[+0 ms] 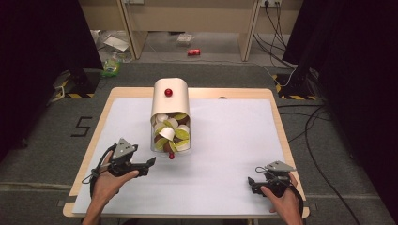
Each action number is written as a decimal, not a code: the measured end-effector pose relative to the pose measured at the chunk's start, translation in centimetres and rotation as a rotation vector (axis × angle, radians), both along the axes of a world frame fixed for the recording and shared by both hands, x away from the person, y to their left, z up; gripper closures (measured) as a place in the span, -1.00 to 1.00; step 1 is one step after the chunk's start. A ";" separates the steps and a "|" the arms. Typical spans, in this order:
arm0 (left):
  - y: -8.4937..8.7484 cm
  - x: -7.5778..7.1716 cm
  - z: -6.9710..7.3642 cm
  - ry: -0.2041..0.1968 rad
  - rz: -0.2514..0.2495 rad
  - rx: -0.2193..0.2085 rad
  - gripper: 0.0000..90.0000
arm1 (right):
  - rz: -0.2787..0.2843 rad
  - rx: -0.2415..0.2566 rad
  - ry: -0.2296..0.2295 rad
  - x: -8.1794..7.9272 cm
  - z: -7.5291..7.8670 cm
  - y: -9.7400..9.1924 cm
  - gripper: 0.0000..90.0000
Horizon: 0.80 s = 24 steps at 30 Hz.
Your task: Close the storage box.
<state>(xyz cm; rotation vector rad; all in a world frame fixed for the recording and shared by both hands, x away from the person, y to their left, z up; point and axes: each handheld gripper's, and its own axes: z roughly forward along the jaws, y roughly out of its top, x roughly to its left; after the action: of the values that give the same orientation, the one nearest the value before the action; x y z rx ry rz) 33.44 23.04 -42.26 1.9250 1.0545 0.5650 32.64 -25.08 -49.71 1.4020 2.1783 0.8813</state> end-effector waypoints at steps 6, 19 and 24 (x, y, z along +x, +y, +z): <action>-0.4 0.5 0.3 -0.009 0.001 -0.001 -0.63 | 0.000 -0.001 0.000 0.0 0.0 0.0 -0.99; -0.7 0.9 0.1 0.007 -0.006 0.004 -0.69 | 0.000 -0.002 0.000 0.0 0.0 0.0 -0.99; -0.7 1.0 0.2 0.009 -0.005 0.004 -0.72 | 0.000 -0.002 0.000 0.0 0.0 0.0 -0.99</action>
<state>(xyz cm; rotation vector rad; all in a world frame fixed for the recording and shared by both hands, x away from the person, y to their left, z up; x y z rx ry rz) 34.43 22.38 -42.09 1.9348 1.0549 0.5566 32.64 -25.07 -49.70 1.4016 2.1788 0.8787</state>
